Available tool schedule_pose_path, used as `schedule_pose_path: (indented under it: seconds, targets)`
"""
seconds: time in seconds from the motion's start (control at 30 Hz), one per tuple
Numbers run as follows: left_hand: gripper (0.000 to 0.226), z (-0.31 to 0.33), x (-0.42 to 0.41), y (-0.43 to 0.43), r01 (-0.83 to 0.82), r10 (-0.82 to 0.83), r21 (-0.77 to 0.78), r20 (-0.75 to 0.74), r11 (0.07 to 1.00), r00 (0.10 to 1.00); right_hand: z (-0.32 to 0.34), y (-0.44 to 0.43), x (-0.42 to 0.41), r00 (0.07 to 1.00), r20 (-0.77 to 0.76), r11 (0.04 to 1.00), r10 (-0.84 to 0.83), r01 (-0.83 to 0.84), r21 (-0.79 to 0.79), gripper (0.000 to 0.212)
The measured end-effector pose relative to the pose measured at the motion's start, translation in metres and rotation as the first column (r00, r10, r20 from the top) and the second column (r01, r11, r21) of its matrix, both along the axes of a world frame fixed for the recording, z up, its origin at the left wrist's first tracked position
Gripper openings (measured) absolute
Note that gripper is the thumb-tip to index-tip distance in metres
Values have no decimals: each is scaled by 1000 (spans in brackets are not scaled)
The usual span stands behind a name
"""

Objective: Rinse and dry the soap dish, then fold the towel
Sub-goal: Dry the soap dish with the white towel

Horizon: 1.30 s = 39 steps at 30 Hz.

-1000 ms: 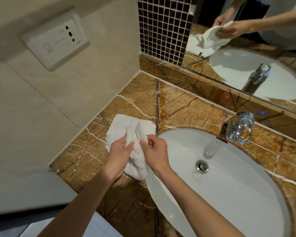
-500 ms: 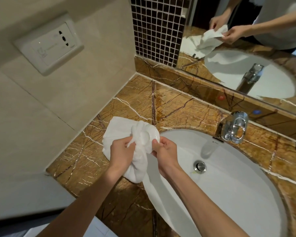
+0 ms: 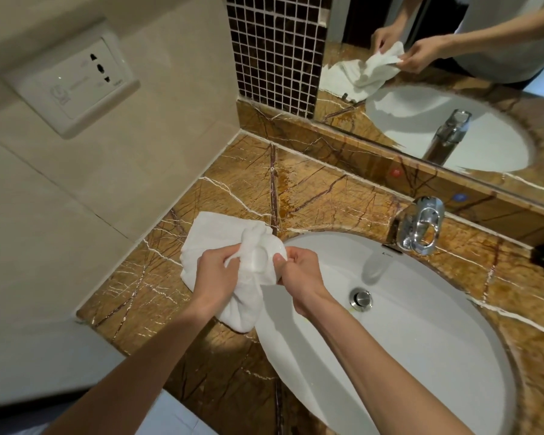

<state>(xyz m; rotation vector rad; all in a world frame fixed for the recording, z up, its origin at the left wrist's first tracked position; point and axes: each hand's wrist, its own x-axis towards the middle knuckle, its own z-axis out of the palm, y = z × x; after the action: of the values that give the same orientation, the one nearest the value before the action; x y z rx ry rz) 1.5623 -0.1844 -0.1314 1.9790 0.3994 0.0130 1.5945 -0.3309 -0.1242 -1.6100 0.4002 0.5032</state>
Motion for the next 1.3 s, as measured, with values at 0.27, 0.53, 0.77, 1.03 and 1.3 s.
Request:
schedule_pose_path:
  seconds: [0.27, 0.53, 0.77, 1.03, 1.3]
  targets:
    - [21, -4, -8, -4, 45, -43, 71, -30, 996, 999, -1, -4, 1, 991, -124, 997, -54, 61, 56, 28]
    - [16, -11, -26, -29, -56, 56, 62, -2, 997, 998, -1, 5, -4, 927, -240, 896, -287, 348, 275, 23]
    - [33, -9, -25, -44, -88, 85, 112, 36, 990, 996, -1, 11, -19, 888, -305, 798, -345, 448, 403, 18]
    - [26, -5, -19, -36, -91, 86, 164, 38, 982, 996, -2, -2, -26, 912, -236, 831, -335, 404, 382, 20]
    - [29, -5, -28, -42, -57, 49, 193, 47, 980, 998, 0, 4, -19, 920, -196, 856, -339, 388, 343, 18]
